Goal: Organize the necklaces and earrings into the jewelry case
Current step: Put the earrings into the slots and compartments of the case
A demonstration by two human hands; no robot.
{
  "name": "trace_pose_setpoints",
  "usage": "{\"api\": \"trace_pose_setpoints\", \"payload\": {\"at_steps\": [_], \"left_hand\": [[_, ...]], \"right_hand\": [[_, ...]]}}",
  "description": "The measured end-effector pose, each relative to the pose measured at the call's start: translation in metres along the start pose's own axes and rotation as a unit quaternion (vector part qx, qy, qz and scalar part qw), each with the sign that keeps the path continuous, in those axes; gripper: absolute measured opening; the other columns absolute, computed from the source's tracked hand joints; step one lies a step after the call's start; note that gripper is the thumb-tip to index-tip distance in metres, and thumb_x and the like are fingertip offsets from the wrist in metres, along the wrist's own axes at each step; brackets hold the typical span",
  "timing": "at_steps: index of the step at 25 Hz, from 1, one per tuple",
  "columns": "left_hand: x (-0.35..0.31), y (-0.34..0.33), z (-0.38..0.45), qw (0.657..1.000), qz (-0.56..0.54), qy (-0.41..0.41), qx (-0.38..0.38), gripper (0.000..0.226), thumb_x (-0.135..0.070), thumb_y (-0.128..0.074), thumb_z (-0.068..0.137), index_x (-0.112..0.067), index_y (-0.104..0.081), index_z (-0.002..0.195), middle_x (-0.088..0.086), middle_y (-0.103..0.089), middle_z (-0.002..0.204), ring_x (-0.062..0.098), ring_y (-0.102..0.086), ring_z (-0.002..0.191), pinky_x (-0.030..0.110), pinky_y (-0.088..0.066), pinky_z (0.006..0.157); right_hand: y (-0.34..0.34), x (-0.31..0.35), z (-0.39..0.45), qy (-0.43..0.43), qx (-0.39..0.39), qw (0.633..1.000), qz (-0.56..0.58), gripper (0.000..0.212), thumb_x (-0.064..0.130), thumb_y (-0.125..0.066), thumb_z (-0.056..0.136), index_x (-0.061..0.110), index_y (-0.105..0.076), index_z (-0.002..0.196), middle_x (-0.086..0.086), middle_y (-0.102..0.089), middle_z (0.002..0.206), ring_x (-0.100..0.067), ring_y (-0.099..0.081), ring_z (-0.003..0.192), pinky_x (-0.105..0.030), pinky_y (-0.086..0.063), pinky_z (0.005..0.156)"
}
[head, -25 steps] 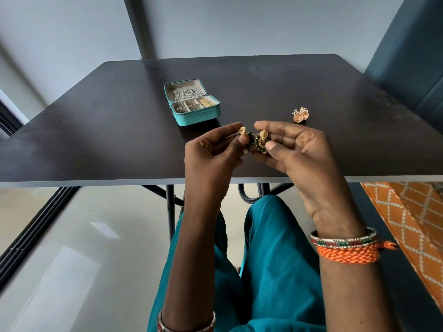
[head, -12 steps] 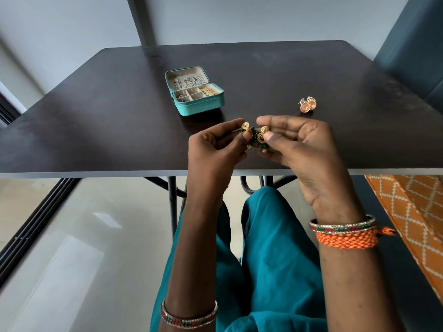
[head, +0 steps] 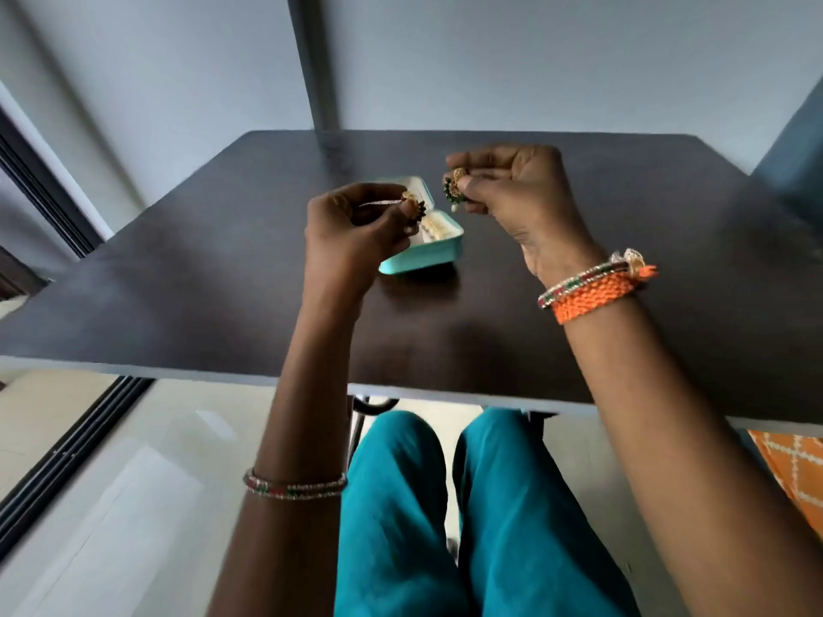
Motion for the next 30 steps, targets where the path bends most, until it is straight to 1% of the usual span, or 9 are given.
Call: {"api": "trace_pose_setpoints", "payload": {"at_steps": [4,8,11,14,17,19,23,27,30], "left_hand": [[0.010,0.003,0.052,0.993,0.121,0.011,-0.007,0.013,-0.006,-0.072,0.081,-0.018,-0.069,0.076,0.004,-0.070,0.070,0.014,-0.064,0.063,0.035,-0.056,0.070],[0.026,-0.001,0.080,0.980,0.194,0.045,-0.009,0.018,-0.011,-0.076,0.072,-0.026,-0.070,0.062,0.005,-0.073,0.076,0.024,-0.070,0.077,0.046,-0.057,0.083],[0.036,-0.003,0.095,0.976,0.206,0.069,-0.010,0.008,-0.034,-0.074,0.051,-0.038,-0.072,0.058,-0.005,-0.074,0.070,0.023,-0.071,0.082,0.050,-0.052,0.092],[0.047,-0.004,0.099,0.971,0.221,0.092,-0.006,0.028,-0.051,-0.068,0.037,-0.044,-0.072,0.064,-0.006,-0.074,0.072,0.029,-0.067,0.095,0.057,-0.044,0.097],[0.044,-0.011,0.091,0.959,0.250,0.131,-0.033,0.018,-0.049,-0.072,0.052,-0.039,-0.073,0.067,-0.005,-0.069,0.079,0.021,-0.048,0.109,0.038,-0.036,0.097],[0.043,-0.011,0.089,0.957,0.239,0.150,-0.065,0.007,-0.038,-0.074,0.069,-0.032,-0.072,0.073,-0.003,-0.063,0.083,0.016,-0.032,0.106,0.030,-0.025,0.086],[0.045,-0.012,0.087,0.961,0.199,0.172,-0.087,0.009,-0.038,-0.071,0.061,-0.029,-0.071,0.063,0.005,-0.065,0.095,0.020,-0.037,0.110,0.041,-0.038,0.101],[0.053,-0.013,0.088,0.956,0.227,0.158,-0.099,0.004,-0.028,-0.072,0.074,-0.029,-0.069,0.071,0.006,-0.057,0.108,0.018,-0.025,0.102,0.043,-0.036,0.103],[0.056,-0.012,0.090,0.952,0.247,0.148,-0.104,0.005,-0.029,-0.070,0.074,-0.027,-0.070,0.078,-0.001,-0.049,0.117,0.021,-0.029,0.110,0.043,-0.033,0.105]], "right_hand": [[-0.015,-0.026,0.054,-0.025,0.024,0.999,-0.013,0.022,-0.007,-0.062,0.082,0.014,-0.069,0.080,-0.006,-0.069,0.078,-0.016,-0.066,0.071,-0.031,-0.058,0.071],[-0.026,-0.053,0.075,-0.026,0.000,1.000,-0.010,0.022,-0.005,-0.065,0.080,0.016,-0.069,0.077,-0.006,-0.069,0.075,-0.017,-0.069,0.067,-0.043,-0.059,0.075],[-0.024,-0.076,0.076,0.000,-0.038,0.999,-0.039,0.020,0.001,-0.067,0.080,0.020,-0.071,0.078,-0.004,-0.072,0.077,-0.017,-0.071,0.070,-0.043,-0.060,0.073],[-0.023,-0.089,0.073,0.017,-0.071,0.996,-0.055,0.020,0.003,-0.067,0.079,0.023,-0.071,0.079,-0.002,-0.072,0.078,-0.017,-0.071,0.071,-0.040,-0.060,0.072],[-0.027,-0.093,0.072,0.018,-0.088,0.995,-0.046,0.017,0.005,-0.066,0.078,0.021,-0.072,0.081,-0.001,-0.072,0.078,-0.018,-0.071,0.074,-0.037,-0.060,0.073],[-0.028,-0.094,0.072,0.026,-0.084,0.995,-0.054,0.016,0.005,-0.066,0.078,0.019,-0.072,0.082,0.001,-0.072,0.077,-0.015,-0.071,0.074,-0.032,-0.059,0.072],[-0.030,-0.094,0.071,0.028,-0.083,0.994,-0.062,0.017,0.006,-0.065,0.079,0.021,-0.071,0.080,0.005,-0.070,0.075,-0.013,-0.070,0.072,-0.025,-0.056,0.069],[-0.030,-0.092,0.069,0.037,-0.079,0.994,-0.068,0.013,0.006,-0.066,0.079,0.016,-0.072,0.084,0.003,-0.071,0.076,-0.011,-0.069,0.071,-0.017,-0.053,0.064],[-0.029,-0.088,0.065,0.048,-0.073,0.993,-0.081,0.013,0.004,-0.066,0.080,0.012,-0.073,0.087,0.003,-0.070,0.078,-0.005,-0.067,0.071,-0.008,-0.049,0.061]]}}
Point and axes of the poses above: each hand's wrist, its own z-axis towards the middle knuckle, its own y-axis out of the back of the hand, x = y × z, the point moved 1 cm from there along z, towards the middle knuckle
